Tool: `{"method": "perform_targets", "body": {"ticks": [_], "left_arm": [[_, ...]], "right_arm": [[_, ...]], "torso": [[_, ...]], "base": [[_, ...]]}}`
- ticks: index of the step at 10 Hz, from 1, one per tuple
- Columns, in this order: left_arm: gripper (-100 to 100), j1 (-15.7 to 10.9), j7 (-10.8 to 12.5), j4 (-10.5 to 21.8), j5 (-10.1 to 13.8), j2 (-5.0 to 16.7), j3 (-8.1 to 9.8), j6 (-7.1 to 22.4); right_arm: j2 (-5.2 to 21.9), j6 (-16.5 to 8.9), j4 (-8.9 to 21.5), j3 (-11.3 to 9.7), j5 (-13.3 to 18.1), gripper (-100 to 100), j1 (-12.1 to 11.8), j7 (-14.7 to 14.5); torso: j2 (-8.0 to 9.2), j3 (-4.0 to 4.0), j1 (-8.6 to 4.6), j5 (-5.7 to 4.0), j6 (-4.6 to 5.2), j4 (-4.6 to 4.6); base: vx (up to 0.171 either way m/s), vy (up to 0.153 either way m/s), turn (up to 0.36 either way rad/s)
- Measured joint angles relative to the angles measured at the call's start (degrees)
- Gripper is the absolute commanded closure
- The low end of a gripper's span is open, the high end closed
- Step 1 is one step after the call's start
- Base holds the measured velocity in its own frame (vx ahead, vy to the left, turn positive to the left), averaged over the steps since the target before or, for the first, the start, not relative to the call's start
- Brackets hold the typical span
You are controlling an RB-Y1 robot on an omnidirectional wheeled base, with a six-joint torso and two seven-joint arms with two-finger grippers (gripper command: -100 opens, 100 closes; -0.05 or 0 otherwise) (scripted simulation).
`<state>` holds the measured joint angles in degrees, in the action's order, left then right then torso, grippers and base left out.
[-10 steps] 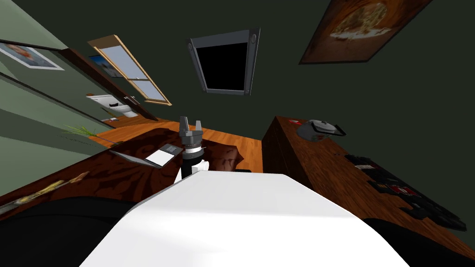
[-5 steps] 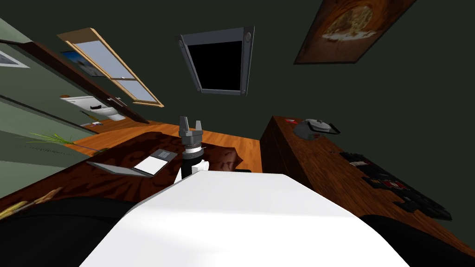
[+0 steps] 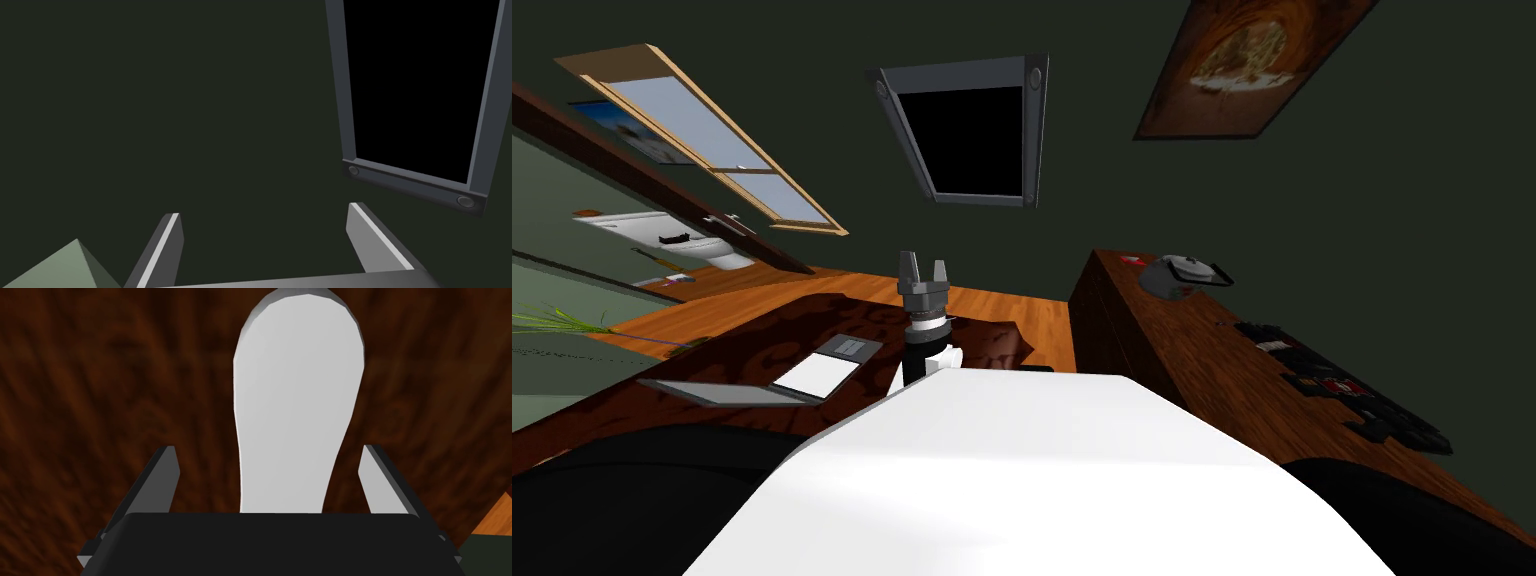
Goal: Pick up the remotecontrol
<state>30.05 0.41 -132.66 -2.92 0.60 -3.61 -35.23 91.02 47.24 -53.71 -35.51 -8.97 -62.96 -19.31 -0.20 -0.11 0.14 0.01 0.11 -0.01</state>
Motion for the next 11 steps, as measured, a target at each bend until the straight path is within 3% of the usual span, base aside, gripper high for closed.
{"method": "perform_targets", "body": {"ticks": [7, 8, 11], "left_arm": [[0, -0.01, 0.0, 0.0, 0.0, 0.0, 0.0, 0.0], [0, -0.02, 0.0, 0.0, 0.0, 0.0, 0.0, 0.0], [0, -0.02, 0.0, 0.0, 0.0, 0.0, 0.0, 0.0]], "right_arm": [[-4.25, 2.98, 8.72, -2.71, 10.56, -100, 9.0, 3.47], [-4.3, 3.06, 8.87, -2.75, 10.76, 100, 9.14, 3.59], [-4.29, 3.05, 8.87, -2.74, 10.73, 100, 9.12, 3.6]], "torso": [[0.08, 0.03, 0.0, 0.01, -0.07, 0.0], [0.15, 0.07, -0.02, 0.02, -0.08, 0.01], [0.27, 0.14, -0.06, 0.0, -0.09, 0.05]], "base": [[0.048, 0.014, -0.073], [0.0, 0.0, 0.0], [0.0, 0.0, 0.0]]}}
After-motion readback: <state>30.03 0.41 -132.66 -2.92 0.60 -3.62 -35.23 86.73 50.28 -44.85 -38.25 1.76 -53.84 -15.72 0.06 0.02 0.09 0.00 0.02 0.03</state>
